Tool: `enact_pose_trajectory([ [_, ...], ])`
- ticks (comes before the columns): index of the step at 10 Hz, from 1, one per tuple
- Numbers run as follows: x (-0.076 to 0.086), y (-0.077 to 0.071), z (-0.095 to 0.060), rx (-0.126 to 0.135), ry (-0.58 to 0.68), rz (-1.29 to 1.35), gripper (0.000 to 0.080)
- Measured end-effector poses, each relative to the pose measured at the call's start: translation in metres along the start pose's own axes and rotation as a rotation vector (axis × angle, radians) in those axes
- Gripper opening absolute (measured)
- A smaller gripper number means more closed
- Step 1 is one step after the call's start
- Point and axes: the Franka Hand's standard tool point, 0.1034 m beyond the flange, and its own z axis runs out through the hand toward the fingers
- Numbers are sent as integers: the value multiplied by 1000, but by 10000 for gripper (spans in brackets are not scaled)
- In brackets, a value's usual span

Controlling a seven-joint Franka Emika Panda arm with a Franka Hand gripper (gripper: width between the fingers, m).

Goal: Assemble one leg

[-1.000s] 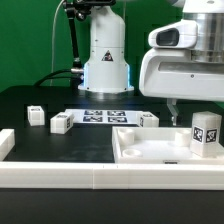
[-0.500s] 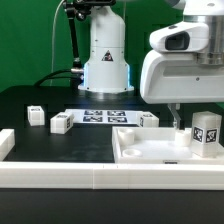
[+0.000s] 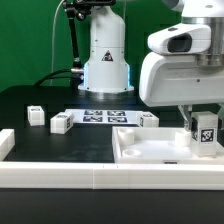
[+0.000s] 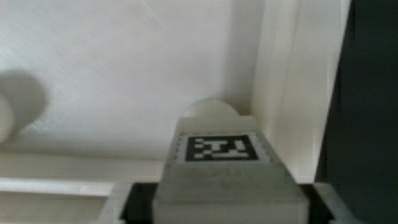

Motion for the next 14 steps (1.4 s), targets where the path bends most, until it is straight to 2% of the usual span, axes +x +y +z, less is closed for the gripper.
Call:
enact_pose_trajectory([
  [4,1,3,0,5,1,99,290],
  [7,3,2,1,22,23,437,290],
  [9,6,-2,2,49,38,753,290],
  [11,5,-5,1,49,33,996,290],
  [14,6,-4,1,70,18,1173,291],
])
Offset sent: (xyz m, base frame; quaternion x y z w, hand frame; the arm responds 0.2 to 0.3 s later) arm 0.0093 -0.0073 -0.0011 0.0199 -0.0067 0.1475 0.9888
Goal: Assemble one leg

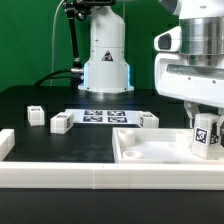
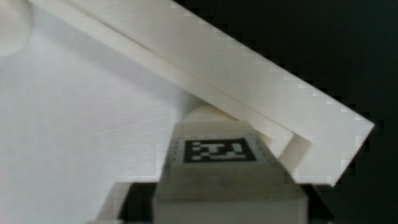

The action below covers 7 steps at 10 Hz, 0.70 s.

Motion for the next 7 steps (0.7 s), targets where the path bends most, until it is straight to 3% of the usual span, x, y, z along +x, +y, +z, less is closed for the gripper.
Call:
enact_pose_trajectory([
  [3,0,-1,-1,5,-12,105,291],
  [4,0,-1,0,6,-12,102,347],
  [5,-1,-1,0,6,-12,99,483],
  [6,-1,-1,0,6,-12,70,483],
  [7,-2,-2,-1,7,-13,41,621],
])
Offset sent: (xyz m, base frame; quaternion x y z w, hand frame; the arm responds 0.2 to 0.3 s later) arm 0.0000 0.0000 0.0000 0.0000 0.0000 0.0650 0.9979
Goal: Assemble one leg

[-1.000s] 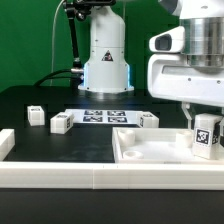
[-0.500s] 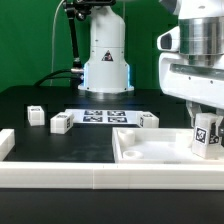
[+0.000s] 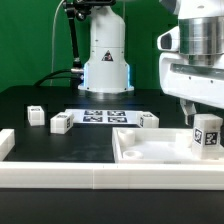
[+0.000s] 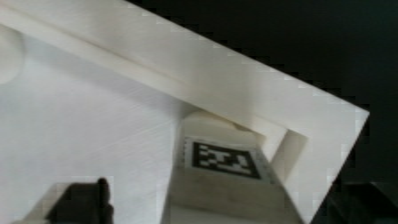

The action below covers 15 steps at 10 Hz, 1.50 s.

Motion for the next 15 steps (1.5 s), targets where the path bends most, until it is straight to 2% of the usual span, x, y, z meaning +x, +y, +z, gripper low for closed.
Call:
enact_pose_trajectory([
  [4,0,0,0,0,2,-493,647],
  [5,1,1,0,-9,6,-594,648],
  [9,-1,2,-1,-87,47,-962,648],
  [11,5,1,-2,-69,69,-1005,648],
  [13,6,1,-1,-66,74,-1040,648],
  [15,6,1,-1,-66,74,-1040,391],
])
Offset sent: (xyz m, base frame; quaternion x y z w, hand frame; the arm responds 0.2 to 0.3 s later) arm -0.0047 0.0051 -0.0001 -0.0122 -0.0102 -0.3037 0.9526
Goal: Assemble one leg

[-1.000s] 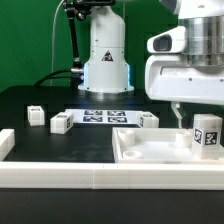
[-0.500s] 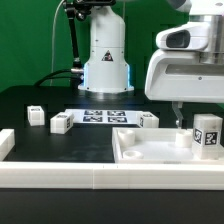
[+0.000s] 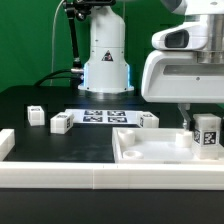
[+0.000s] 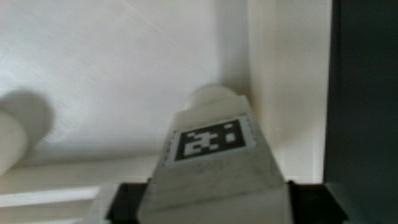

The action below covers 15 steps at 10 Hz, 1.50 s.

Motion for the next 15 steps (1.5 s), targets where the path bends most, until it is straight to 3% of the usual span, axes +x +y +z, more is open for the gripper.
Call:
enact_pose_trajectory([
  [1,0,0,0,0,0,0,289],
  [3,0,0,0,1,-1,22,289],
  [7,0,-1,0,29,11,549,289],
  [10,-3,-4,0,21,-2,889,290],
  [15,-2,-3,1,36,-13,1060,290],
])
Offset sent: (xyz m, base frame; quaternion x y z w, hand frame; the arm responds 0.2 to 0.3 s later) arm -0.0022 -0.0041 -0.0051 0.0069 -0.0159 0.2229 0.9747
